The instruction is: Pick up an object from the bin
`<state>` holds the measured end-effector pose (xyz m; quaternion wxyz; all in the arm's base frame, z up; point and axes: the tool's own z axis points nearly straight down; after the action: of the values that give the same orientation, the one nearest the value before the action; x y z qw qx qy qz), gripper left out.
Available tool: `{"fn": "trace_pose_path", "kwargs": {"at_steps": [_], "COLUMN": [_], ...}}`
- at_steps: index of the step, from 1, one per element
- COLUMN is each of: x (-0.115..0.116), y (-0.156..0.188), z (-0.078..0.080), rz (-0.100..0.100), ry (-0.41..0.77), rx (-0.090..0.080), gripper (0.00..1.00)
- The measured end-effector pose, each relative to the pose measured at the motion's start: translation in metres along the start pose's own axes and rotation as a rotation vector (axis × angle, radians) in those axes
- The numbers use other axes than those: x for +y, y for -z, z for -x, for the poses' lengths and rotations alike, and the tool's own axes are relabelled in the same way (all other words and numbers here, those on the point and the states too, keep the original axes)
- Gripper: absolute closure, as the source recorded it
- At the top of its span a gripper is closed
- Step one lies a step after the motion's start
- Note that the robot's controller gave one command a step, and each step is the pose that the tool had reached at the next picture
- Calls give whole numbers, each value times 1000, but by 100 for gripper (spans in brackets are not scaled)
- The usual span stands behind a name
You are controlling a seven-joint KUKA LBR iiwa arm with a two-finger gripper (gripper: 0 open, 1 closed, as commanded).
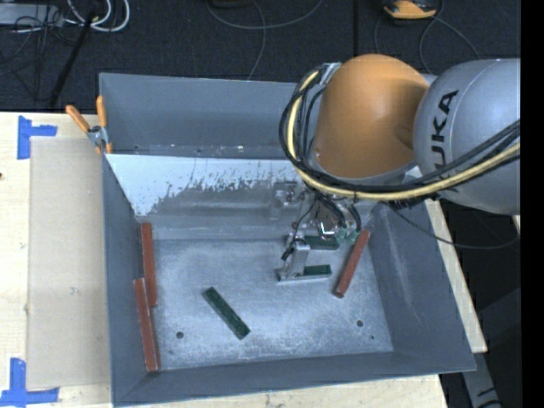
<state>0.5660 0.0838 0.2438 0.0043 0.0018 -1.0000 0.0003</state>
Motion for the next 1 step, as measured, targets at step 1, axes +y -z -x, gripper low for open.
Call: {"fn": "trace_pose_path", "kwargs": {"at_steps": [1], "x": [63], "y": [-137], "z": [-50], "rz": [-1], "ry": [146], "rx": [2], "gripper": [0]}}
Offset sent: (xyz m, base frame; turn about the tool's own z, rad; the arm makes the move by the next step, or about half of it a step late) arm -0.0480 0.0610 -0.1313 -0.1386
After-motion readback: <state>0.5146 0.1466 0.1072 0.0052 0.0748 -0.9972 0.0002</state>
